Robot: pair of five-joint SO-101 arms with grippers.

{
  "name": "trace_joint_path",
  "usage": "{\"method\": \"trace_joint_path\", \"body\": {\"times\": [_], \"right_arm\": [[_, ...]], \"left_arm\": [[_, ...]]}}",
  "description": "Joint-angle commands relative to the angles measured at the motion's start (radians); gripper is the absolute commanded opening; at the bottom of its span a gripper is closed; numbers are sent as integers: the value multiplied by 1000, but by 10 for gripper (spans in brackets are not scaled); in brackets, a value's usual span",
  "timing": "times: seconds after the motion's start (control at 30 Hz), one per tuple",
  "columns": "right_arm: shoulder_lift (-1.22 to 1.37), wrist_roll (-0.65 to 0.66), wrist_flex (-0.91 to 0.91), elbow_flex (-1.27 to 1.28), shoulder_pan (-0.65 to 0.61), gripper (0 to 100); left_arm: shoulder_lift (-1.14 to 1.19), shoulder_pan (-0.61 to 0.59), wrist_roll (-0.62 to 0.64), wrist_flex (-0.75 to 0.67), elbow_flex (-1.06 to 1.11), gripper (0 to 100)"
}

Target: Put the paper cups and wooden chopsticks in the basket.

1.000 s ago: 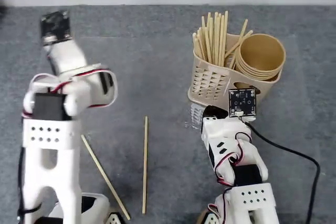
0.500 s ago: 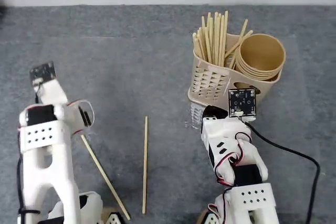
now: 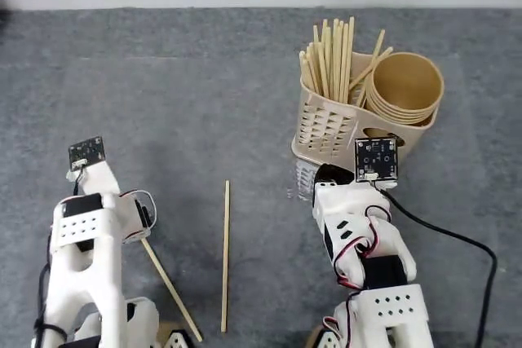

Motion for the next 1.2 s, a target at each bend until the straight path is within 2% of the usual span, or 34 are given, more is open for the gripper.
{"method": "trace_joint_path", "body": {"times": [0.0, 0.4, 0.73, 1.0, 1.17], "right_arm": [[-25, 0, 5, -8, -8, 9], [-27, 2, 5, -6, -8, 9], [-28, 2, 5, -6, -8, 9], [-28, 2, 5, -5, -8, 9], [-28, 2, 5, -5, -8, 9]], "left_arm": [[-34, 3, -12, -43, 12, 105], [-34, 132, 55, -101, 79, 105], [-34, 123, 55, -104, 120, 103], [-34, 44, 52, -103, 119, 104], [-34, 38, 35, -106, 119, 102]]}}
